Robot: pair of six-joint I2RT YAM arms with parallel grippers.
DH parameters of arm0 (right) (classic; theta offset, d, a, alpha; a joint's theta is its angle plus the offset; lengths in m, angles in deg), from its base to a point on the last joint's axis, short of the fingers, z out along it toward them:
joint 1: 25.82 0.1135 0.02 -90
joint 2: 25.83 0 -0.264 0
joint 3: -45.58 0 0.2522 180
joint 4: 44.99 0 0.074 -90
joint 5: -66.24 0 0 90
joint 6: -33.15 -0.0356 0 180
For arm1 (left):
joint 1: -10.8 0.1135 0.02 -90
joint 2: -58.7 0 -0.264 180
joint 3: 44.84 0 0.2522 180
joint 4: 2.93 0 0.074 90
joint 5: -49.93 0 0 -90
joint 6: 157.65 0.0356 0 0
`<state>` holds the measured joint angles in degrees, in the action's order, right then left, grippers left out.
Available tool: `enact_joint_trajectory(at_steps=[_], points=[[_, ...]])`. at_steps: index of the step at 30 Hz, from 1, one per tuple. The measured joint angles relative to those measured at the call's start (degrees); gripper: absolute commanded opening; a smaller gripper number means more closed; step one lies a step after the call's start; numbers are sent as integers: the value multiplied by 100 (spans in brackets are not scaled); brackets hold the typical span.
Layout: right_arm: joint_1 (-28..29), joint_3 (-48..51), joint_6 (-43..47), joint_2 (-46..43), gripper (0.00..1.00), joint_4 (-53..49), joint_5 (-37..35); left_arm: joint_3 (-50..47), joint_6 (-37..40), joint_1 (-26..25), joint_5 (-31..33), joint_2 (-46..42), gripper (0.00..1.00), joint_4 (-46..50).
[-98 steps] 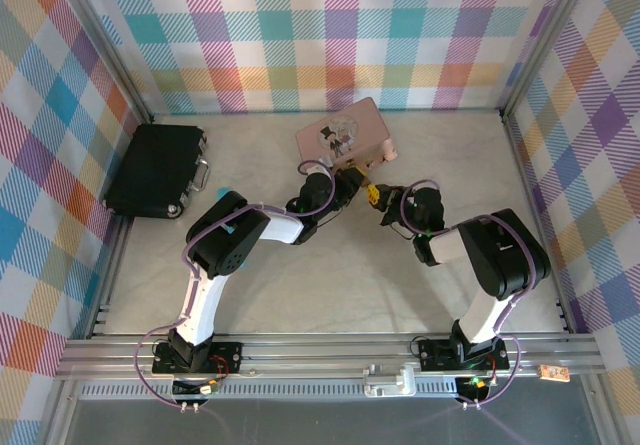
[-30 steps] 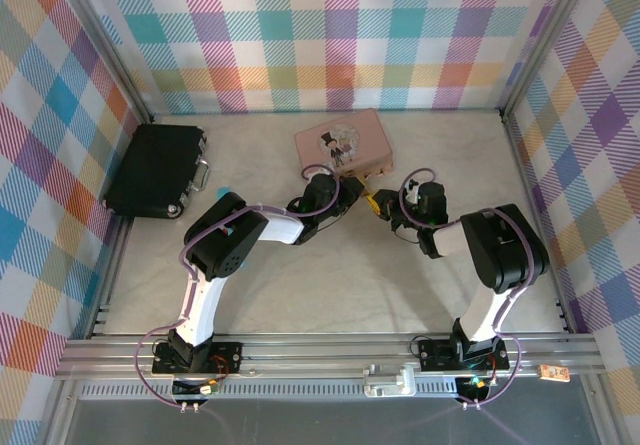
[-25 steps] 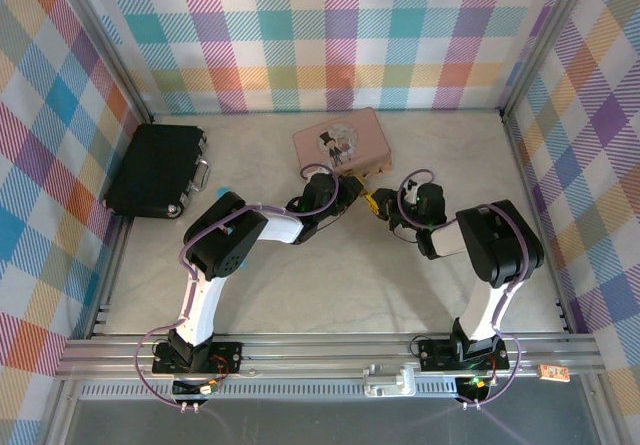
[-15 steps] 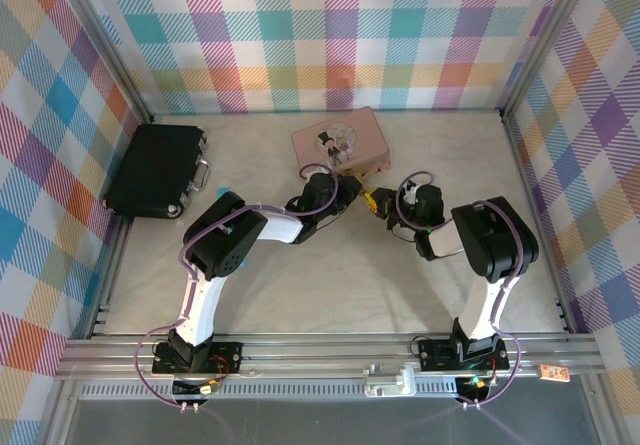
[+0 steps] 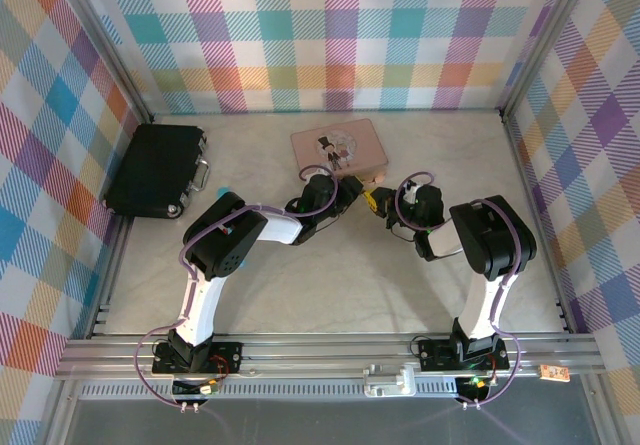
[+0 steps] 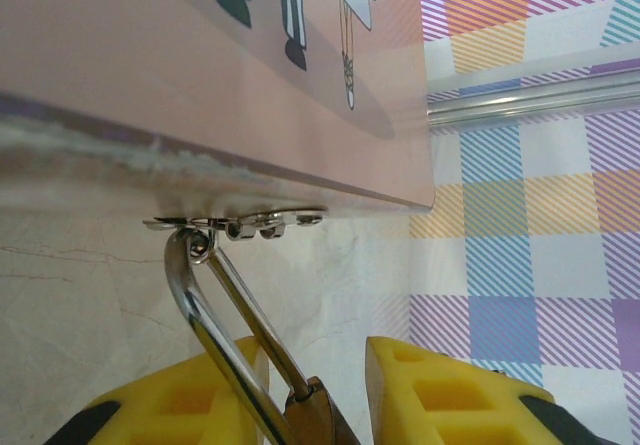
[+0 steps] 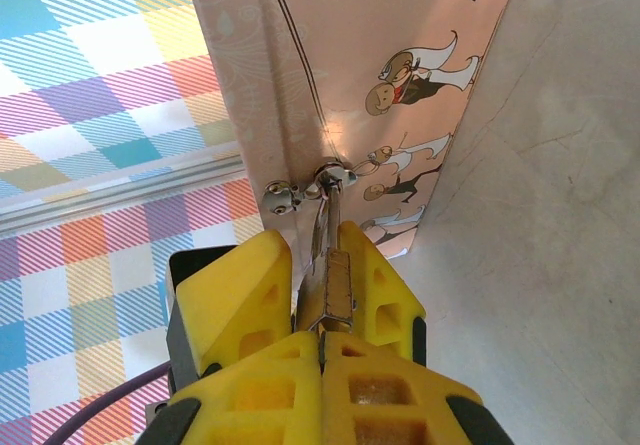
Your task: Unlock a padlock with a key
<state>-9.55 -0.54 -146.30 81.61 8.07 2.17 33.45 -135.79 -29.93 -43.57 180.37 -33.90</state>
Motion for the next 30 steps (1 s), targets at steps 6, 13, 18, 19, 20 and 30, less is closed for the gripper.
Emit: enact_joint_trajectory(at_steps=[6, 13, 18, 19, 20, 30], points=[[0, 0, 129, 0, 0, -37, 0, 0, -149, 0, -15, 0, 37, -68], [0, -2, 271, 0, 0, -28, -42, 15, -319, 0, -35, 20, 38, -188], [0, -20, 409, -2, 0, -48, -44, 17, -413, 0, -50, 22, 41, -205], [0, -28, 448, -9, 0, -70, -46, 17, -428, 0, -52, 22, 41, -212], [0, -39, 490, -31, 0, -122, -48, 15, -433, 0, -52, 20, 42, -214], [9, -90, 796, -245, 0, -566, -66, -24, -595, 4, -160, -33, 44, -232]])
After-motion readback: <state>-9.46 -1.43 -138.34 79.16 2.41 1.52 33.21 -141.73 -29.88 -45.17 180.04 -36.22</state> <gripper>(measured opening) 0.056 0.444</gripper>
